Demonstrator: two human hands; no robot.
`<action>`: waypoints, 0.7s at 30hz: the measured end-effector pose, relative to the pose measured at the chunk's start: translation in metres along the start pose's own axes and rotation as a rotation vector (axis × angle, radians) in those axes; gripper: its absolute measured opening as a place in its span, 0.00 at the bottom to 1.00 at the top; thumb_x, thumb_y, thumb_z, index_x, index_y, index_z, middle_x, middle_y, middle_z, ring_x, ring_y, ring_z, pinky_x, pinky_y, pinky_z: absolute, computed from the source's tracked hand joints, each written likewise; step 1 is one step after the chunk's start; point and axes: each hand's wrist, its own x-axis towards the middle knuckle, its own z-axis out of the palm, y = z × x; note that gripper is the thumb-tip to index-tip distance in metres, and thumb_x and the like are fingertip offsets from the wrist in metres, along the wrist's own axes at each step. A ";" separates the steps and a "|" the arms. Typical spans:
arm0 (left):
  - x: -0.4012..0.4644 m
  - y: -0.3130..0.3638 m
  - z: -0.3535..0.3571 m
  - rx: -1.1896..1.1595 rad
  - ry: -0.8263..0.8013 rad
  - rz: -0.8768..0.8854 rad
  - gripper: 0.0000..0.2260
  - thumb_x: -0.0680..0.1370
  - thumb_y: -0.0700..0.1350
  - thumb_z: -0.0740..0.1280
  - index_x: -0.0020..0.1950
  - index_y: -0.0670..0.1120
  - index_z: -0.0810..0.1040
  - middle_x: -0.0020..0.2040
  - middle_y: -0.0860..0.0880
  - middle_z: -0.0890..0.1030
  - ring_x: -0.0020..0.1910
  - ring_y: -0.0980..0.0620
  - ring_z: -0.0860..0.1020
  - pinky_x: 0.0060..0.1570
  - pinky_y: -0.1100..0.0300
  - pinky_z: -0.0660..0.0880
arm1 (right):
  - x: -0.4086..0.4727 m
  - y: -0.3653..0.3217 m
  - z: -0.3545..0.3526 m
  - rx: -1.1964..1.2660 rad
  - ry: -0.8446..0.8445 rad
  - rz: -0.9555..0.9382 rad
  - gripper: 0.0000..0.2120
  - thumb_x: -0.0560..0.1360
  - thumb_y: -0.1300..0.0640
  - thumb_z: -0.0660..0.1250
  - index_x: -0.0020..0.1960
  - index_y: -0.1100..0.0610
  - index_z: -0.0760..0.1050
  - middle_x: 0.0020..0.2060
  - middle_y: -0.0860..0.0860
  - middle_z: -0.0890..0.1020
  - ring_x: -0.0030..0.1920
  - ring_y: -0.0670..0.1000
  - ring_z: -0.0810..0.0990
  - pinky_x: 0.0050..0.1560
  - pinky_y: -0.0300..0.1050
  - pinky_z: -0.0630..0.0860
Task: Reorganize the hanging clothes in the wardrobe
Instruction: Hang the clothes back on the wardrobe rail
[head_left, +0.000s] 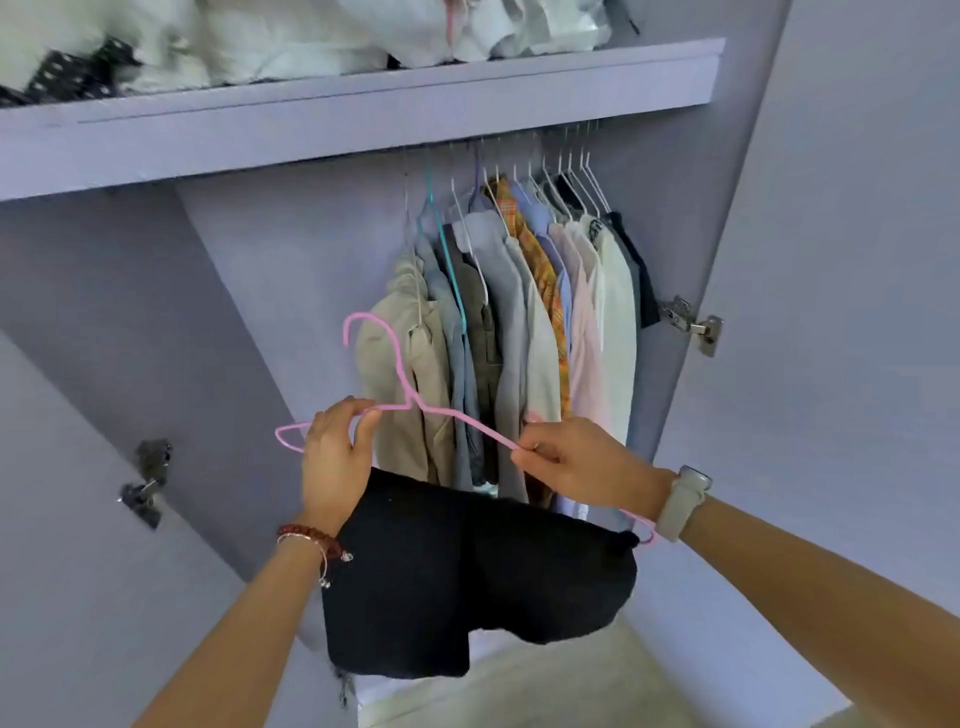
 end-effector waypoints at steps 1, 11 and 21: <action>0.008 0.001 -0.003 0.065 0.018 -0.007 0.09 0.80 0.44 0.60 0.54 0.43 0.77 0.53 0.49 0.79 0.53 0.45 0.76 0.52 0.53 0.69 | 0.012 -0.004 0.002 0.034 -0.020 -0.008 0.11 0.77 0.55 0.61 0.42 0.60 0.76 0.26 0.46 0.71 0.27 0.46 0.68 0.32 0.35 0.62; 0.049 0.005 -0.073 0.388 0.338 -0.002 0.17 0.78 0.43 0.63 0.66 0.42 0.70 0.65 0.41 0.70 0.65 0.41 0.66 0.61 0.44 0.62 | 0.110 -0.042 0.051 0.376 0.055 0.046 0.17 0.77 0.58 0.61 0.30 0.58 0.72 0.23 0.45 0.67 0.25 0.43 0.65 0.28 0.36 0.62; 0.149 0.038 -0.105 0.556 0.449 0.316 0.23 0.77 0.40 0.63 0.71 0.44 0.65 0.73 0.38 0.61 0.72 0.36 0.56 0.67 0.39 0.56 | 0.216 -0.072 0.068 0.429 0.436 0.117 0.21 0.76 0.62 0.61 0.25 0.53 0.62 0.21 0.46 0.66 0.24 0.44 0.64 0.29 0.38 0.59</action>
